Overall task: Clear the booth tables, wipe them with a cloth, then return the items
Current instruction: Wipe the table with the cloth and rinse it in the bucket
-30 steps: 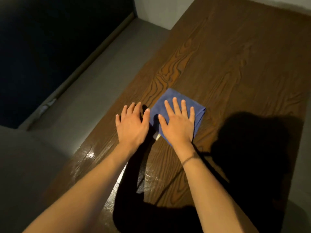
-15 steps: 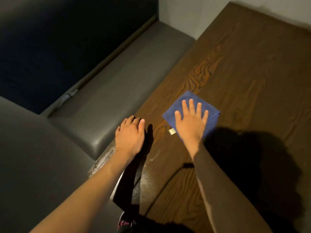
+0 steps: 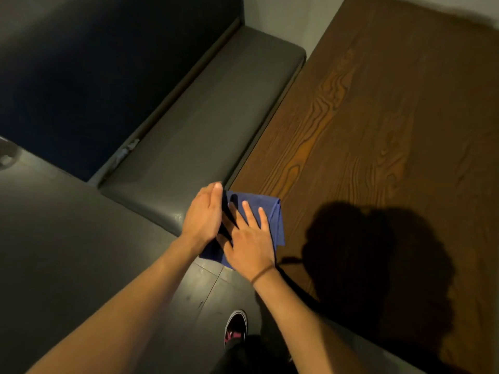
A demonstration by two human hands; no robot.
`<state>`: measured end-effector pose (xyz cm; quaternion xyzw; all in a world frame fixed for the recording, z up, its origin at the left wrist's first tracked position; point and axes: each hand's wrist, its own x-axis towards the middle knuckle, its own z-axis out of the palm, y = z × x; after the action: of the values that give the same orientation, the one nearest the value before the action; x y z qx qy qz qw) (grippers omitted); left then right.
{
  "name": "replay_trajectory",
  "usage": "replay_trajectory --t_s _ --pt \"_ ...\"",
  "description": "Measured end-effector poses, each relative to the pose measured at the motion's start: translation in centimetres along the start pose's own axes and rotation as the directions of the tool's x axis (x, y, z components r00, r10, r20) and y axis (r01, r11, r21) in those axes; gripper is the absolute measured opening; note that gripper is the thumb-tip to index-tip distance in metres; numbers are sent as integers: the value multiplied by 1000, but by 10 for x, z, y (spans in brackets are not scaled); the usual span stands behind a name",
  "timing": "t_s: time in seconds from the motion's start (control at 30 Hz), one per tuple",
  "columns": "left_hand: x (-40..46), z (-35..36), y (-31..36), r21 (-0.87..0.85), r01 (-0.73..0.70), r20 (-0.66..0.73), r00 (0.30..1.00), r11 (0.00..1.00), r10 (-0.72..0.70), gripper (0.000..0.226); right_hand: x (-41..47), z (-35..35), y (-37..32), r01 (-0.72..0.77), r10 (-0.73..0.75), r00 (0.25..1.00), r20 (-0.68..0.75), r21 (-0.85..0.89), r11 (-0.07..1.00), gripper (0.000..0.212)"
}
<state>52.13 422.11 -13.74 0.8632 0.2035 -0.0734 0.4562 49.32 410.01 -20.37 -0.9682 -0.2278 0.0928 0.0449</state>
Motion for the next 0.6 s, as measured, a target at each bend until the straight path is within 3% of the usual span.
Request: replay_trajectory --t_s 0.13,0.3,0.47,0.6 --pt "-21 10 -11 25 -66 33 997 998 65 41 -35 8 17 35 -35 999 -31 -3 999 58" --pt "-39 31 -14 90 -103 76 992 991 97 47 -78 16 69 -45 56 989 -135 86 995 50" --pt "-78 55 5 75 -150 158 978 986 137 50 -140 10 117 -247 262 956 -130 115 962 53" --pt "-119 78 22 60 -220 208 957 974 203 51 -199 10 155 -426 435 888 -147 88 900 56"
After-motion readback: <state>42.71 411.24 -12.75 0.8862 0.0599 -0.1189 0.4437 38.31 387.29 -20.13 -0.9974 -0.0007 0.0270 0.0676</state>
